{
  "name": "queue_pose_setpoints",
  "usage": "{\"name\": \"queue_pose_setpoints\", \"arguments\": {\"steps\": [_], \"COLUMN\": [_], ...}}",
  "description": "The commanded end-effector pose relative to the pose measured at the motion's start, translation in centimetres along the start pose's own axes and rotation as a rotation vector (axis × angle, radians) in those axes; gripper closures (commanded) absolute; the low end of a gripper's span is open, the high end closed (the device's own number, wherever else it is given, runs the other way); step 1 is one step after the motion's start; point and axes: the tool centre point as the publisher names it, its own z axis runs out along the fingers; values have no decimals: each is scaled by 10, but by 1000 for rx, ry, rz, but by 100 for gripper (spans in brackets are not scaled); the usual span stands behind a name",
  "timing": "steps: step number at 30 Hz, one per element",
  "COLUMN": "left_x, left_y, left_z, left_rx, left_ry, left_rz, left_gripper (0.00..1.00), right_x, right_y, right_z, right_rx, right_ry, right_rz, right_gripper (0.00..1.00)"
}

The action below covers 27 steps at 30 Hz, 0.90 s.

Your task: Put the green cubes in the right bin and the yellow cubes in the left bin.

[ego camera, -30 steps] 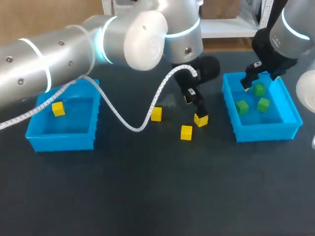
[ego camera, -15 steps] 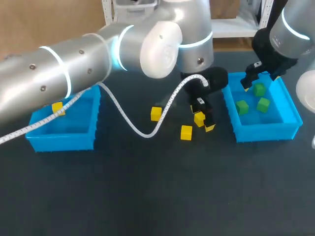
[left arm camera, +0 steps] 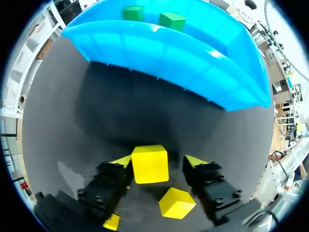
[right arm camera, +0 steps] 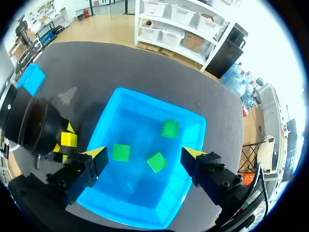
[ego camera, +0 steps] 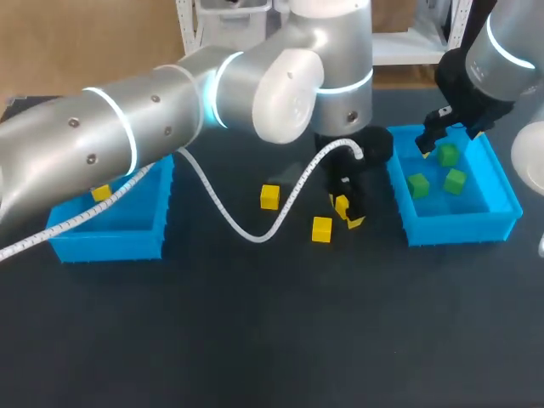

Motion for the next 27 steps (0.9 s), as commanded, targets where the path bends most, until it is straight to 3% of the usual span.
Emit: {"name": "queue_pose_setpoints", "arguments": {"steps": [1, 12, 21, 27], "left_x": [0, 4, 23, 50], "left_y": [4, 15, 48, 71], "left_z": [-2, -13, -57, -92], "left_rx": [-7, -21, -50, -96], "left_ry": [-5, -50, -169, -235], "left_rz": [-5, -63, -174, -235], "left_gripper": [100, 100, 100, 100], "right_x": [1, 1, 1, 1], "right_y": [0, 0, 0, 0], "right_z": [0, 0, 0, 0], "right_rx": [1, 1, 1, 1], "right_ry": [-2, -2, -2, -2], "right_rz": [1, 1, 1, 1], "right_gripper": [0, 0, 0, 0]}}
